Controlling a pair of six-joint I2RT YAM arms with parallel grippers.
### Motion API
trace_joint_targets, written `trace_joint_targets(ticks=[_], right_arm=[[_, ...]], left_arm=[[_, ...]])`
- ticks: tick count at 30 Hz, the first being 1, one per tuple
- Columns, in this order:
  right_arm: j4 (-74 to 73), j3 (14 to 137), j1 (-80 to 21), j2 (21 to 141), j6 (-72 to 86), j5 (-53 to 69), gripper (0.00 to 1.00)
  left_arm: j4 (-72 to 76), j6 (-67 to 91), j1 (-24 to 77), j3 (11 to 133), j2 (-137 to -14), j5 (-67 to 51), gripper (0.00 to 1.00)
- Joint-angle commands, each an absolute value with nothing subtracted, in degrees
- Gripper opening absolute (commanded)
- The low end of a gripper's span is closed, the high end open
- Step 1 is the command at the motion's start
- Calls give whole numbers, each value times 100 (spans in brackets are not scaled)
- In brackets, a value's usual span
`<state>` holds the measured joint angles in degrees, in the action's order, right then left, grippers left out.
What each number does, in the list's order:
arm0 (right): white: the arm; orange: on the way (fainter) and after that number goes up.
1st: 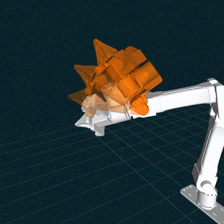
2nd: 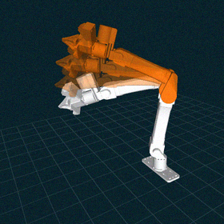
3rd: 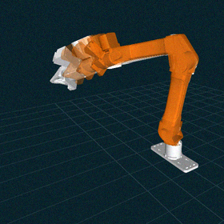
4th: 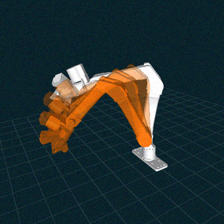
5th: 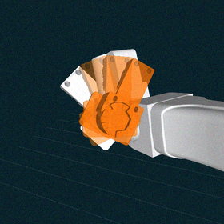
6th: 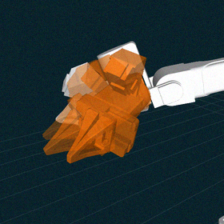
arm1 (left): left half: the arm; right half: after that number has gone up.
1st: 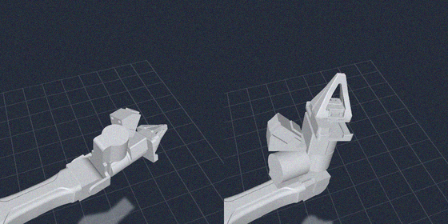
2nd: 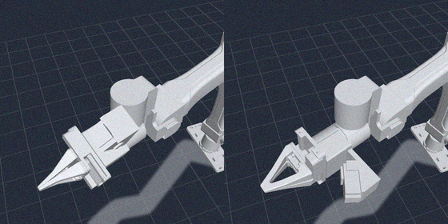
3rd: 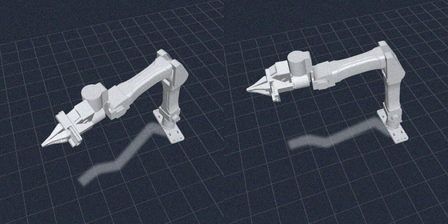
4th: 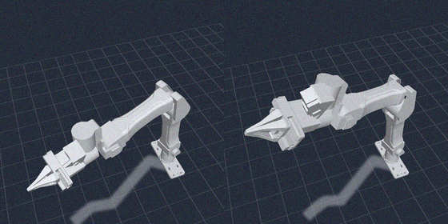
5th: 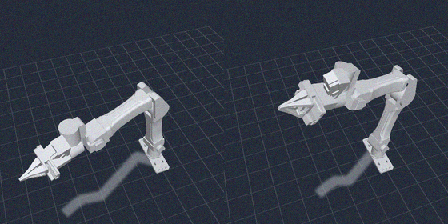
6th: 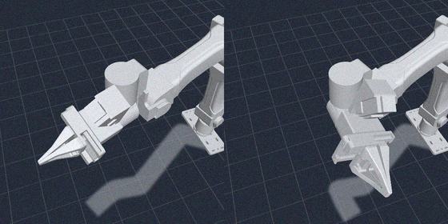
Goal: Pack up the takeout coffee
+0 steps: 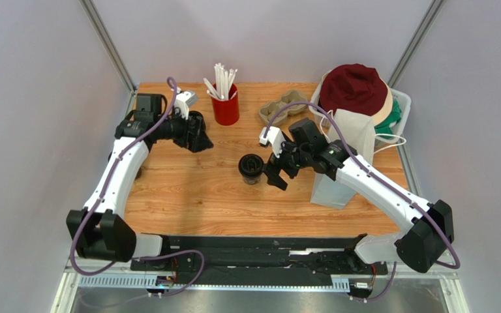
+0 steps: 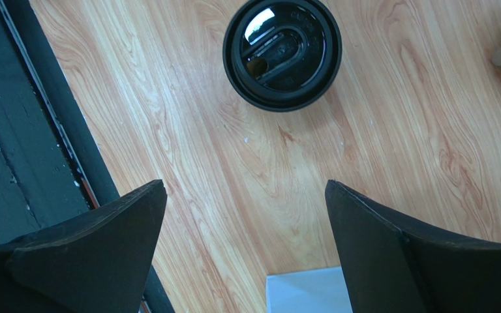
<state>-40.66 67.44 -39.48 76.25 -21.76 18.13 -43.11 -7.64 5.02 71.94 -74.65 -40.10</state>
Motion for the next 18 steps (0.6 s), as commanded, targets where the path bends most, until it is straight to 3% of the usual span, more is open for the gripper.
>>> trace_joint_targets(ticks=[1, 10, 18], right_arm=[[-3392, 6609, -3876, 7681, -2074, 2163, 99], [-3771, 6671, -3885, 8815, -2355, 10, 99], [-3595, 6258, -3841, 8666, -2619, -1229, 99]], left_arm=[[-3974, -888, 939, 7848, -7813, -4166, 99], [-3147, -528, 1345, 7928, -8674, -4447, 99], [-2962, -483, 1450, 7998, -8886, -4579, 99]])
